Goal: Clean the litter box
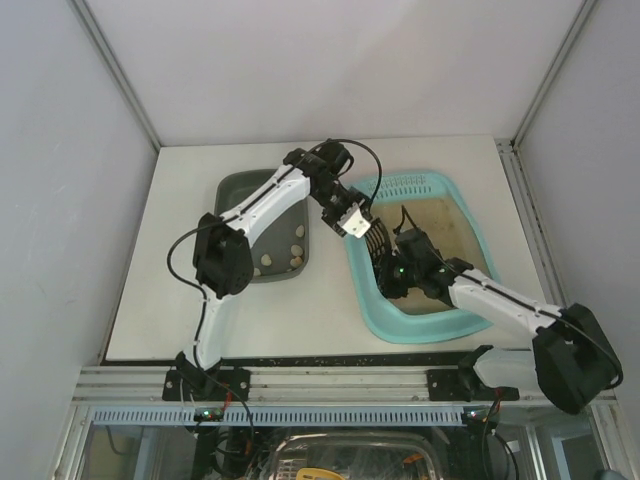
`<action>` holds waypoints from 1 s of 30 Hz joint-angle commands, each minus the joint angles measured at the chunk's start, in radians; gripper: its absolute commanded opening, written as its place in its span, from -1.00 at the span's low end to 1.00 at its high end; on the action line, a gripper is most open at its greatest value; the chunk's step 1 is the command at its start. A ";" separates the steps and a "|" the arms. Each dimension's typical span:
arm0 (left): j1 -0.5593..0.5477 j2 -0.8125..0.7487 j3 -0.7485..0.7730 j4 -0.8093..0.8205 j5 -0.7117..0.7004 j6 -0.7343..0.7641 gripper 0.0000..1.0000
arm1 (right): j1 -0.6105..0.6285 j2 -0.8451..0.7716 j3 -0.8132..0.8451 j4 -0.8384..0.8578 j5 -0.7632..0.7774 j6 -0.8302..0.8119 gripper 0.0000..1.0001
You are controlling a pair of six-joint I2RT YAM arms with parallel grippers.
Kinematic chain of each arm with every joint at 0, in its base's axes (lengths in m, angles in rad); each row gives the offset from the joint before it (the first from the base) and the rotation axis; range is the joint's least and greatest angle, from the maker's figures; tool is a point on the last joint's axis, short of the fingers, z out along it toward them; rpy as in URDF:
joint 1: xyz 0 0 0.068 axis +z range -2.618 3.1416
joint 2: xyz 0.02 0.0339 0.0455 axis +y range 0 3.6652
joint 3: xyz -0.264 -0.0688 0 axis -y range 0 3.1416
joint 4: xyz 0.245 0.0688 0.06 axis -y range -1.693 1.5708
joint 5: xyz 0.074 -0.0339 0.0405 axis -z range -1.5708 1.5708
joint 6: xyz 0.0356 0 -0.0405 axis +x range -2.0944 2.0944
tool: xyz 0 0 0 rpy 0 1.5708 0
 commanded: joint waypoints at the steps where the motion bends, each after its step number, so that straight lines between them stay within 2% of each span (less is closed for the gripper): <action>1: -0.012 -0.002 -0.042 0.454 0.029 -0.088 0.74 | 0.068 0.055 0.077 0.172 -0.049 0.037 -1.00; 2: -0.012 -0.017 -0.059 0.481 0.032 -0.105 0.97 | 0.070 0.066 0.088 0.176 -0.043 0.032 -1.00; 3: -0.012 -0.028 -0.070 0.504 0.032 -0.125 1.00 | 0.072 0.072 0.100 0.170 -0.034 0.019 -1.00; 6: -0.012 -0.046 -0.063 0.535 0.026 -0.185 0.99 | 0.068 0.070 0.141 0.107 0.017 -0.039 -1.00; 12: -0.014 -0.095 -0.066 0.631 -0.045 -0.347 1.00 | 0.019 -0.041 0.227 -0.157 0.153 -0.152 -1.00; 18: 0.004 -0.128 -0.013 0.748 -0.214 -0.742 0.99 | -0.127 -0.204 0.268 -0.405 0.087 -0.214 -1.00; 22: 0.069 -0.159 0.011 0.699 -0.183 -0.964 0.99 | -0.221 -0.255 0.268 -0.464 0.031 -0.236 -1.00; 25: 0.114 -0.206 -0.046 0.717 -0.126 -1.134 0.99 | -0.315 -0.224 0.287 -0.478 -0.051 -0.271 -1.00; 27: 0.140 -0.203 -0.051 0.750 -0.125 -1.315 0.99 | -0.391 -0.168 0.334 -0.506 -0.137 -0.294 -1.00; 30: 0.192 -0.070 0.127 0.668 -0.115 -1.583 0.99 | -0.402 -0.076 0.401 -0.521 -0.223 -0.302 -1.00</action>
